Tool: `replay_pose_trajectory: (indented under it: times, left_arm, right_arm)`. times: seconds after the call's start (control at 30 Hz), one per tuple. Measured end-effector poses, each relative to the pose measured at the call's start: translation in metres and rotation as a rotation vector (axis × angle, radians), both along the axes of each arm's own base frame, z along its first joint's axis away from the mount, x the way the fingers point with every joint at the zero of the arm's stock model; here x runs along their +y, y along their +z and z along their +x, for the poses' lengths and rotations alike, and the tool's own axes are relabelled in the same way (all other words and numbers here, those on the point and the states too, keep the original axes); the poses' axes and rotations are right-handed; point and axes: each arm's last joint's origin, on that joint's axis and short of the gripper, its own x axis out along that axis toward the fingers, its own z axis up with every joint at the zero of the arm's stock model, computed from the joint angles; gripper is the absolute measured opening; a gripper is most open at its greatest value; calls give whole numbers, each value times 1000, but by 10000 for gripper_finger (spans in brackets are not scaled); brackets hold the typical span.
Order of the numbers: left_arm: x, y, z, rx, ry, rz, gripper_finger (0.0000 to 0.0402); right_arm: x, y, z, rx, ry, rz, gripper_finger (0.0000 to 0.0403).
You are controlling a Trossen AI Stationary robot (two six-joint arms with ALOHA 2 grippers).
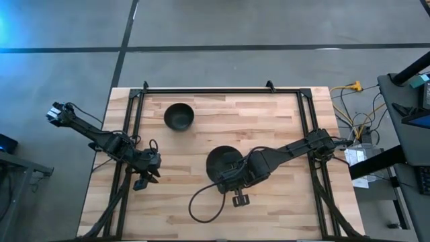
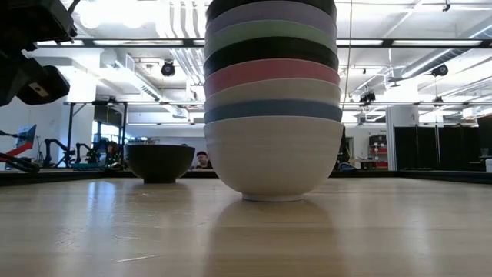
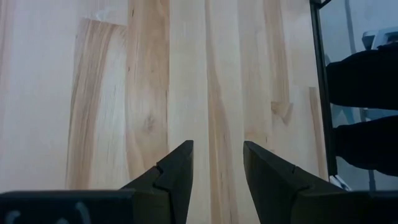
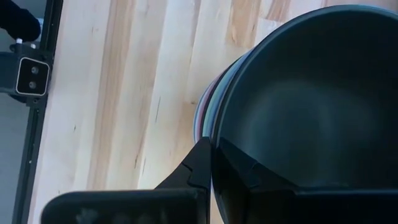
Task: Nest bowls inside each other
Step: Stack the right black bowl on top of the purple bowl, then stack the black bowl on top of the black bowl
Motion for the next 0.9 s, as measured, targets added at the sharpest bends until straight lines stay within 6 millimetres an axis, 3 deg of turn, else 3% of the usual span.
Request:
replay_pose_trajectory:
  times: [0.43, 0.73, 0.9]
  left_arm:
    - [0, 0, 0, 9, 18, -12, 125]
    - [0, 0, 0, 10, 18, -12, 125]
    - [0, 0, 0, 10, 18, -12, 125]
  right_arm:
    - [1, 1, 3, -30, -26, 27, 17]
    - [1, 1, 3, -29, -49, 37, 84]
    - [1, 2, 3, -31, -50, 38, 101]
